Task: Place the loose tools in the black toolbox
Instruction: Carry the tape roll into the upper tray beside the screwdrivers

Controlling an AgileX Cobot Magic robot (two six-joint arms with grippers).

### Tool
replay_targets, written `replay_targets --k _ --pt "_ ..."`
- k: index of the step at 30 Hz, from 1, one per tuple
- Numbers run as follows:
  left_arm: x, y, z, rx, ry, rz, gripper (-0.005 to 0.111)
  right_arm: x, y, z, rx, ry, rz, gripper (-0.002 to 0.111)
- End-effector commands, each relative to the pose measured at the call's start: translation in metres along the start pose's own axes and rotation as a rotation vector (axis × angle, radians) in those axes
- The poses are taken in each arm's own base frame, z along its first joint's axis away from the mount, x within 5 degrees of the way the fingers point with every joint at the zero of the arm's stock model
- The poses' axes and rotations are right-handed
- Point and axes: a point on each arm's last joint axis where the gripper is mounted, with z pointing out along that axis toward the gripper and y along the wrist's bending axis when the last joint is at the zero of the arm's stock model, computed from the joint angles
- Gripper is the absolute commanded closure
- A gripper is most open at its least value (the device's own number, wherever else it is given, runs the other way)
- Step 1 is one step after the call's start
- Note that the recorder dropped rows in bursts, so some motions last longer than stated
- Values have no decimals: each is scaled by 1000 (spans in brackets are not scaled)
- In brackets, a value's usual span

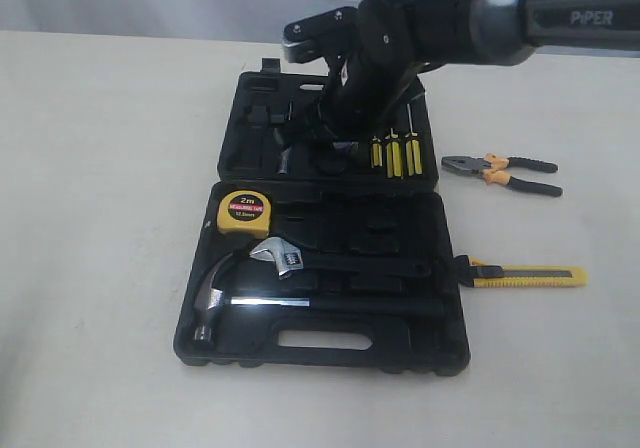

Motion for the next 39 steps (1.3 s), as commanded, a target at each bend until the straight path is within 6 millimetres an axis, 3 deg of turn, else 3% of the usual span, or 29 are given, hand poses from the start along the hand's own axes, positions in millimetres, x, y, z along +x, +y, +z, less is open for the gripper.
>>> replay_targets --k 1,10,18,37,39 --pt "-1 -1 0 5 0 3 107 3 0 15 -2 -5 2 109" --pt "-1 -1 0 5 0 3 107 -2 0 18 -12 -59 13 109" --pt "-1 -1 0 5 0 3 107 3 -3 38 -5 -58 24 109" --pt "-1 -1 0 5 0 3 107 3 -7 38 18 -61 -16 108" --pt "-1 -1 0 5 0 3 107 3 -7 38 18 -61 -17 105"
